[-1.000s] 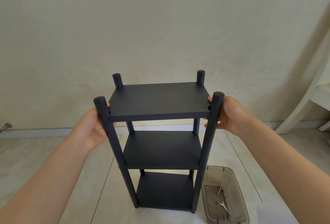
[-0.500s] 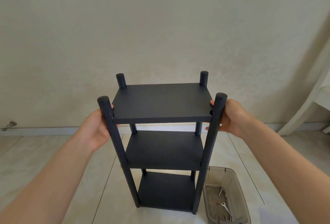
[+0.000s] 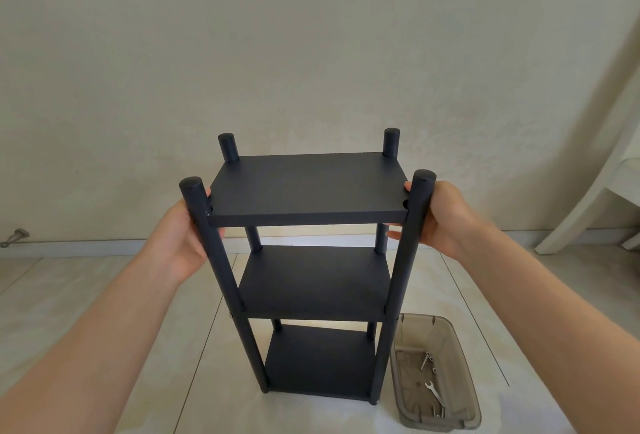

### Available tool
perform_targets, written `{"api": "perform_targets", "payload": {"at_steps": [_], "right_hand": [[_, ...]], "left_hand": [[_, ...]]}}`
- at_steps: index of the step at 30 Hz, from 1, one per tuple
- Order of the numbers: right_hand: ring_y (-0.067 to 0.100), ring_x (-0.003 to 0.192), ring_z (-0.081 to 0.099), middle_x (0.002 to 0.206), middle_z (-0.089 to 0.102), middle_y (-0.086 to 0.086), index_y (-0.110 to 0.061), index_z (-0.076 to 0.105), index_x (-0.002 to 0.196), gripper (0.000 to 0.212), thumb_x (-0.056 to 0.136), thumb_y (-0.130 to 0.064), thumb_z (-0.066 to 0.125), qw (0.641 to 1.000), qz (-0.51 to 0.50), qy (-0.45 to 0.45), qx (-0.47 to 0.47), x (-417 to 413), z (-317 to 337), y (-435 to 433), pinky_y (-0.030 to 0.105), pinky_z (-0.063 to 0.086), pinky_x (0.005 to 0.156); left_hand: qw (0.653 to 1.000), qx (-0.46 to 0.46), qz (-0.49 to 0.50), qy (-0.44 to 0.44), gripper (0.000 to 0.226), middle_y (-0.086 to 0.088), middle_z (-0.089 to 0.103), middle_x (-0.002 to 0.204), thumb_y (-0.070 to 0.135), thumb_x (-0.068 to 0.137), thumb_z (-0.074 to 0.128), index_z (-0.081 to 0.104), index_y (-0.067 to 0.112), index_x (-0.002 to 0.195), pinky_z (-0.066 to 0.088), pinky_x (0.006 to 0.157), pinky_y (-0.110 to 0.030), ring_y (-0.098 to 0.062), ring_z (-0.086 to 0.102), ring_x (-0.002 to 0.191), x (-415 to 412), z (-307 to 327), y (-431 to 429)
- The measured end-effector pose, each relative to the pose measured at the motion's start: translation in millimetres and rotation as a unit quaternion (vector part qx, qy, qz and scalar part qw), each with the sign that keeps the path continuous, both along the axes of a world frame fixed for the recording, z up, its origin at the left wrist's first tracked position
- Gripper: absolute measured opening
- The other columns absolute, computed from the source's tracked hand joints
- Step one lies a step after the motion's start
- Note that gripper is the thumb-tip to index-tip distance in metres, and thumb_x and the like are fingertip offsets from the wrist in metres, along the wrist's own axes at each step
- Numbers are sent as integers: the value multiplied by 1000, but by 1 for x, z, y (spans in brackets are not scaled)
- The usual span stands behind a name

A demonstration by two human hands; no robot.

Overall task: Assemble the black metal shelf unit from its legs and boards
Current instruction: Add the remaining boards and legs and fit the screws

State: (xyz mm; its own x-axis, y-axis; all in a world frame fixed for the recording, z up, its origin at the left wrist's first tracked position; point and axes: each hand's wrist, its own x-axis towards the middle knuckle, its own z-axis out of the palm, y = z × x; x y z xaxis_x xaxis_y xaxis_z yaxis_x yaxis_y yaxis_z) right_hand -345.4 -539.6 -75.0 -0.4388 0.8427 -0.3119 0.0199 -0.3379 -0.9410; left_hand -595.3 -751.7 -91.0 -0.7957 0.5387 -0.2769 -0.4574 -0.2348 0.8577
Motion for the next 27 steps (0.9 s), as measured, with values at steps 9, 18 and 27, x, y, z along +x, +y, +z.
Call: {"api": "perform_targets", "payload": {"at_steps": [9, 18, 27], "right_hand": [[29, 80, 63, 78, 63, 7, -16, 63, 83, 36, 94, -14, 28, 1000, -6, -7, 20, -20, 0, -22, 46, 60, 69], [25, 72, 57, 83, 63, 13, -9, 59, 84, 30, 90, -7, 30, 990, 3, -97, 107, -36, 4, -43, 46, 57, 80], [23, 69, 74, 81, 76, 11, -6, 61, 94, 28, 94, -26, 41, 963, 115, -148, 192, -43, 7, -61, 35, 51, 73]], "left_hand": [[950, -191, 184, 162, 35, 0, 59, 89, 46, 105, 37, 53, 24, 83, 49, 84, -34, -19, 57, 86, 3, -11, 4], [982, -143, 36, 114, 20, -4, 64, 91, 30, 95, 67, 58, 12, 96, 57, 78, -30, -18, 71, 82, 68, -5, 25], [983, 131, -95, -91, 40, -14, 76, 110, 12, 93, 69, 57, 8, 131, 63, 68, -37, -27, 76, 94, 95, 3, 48]]}}
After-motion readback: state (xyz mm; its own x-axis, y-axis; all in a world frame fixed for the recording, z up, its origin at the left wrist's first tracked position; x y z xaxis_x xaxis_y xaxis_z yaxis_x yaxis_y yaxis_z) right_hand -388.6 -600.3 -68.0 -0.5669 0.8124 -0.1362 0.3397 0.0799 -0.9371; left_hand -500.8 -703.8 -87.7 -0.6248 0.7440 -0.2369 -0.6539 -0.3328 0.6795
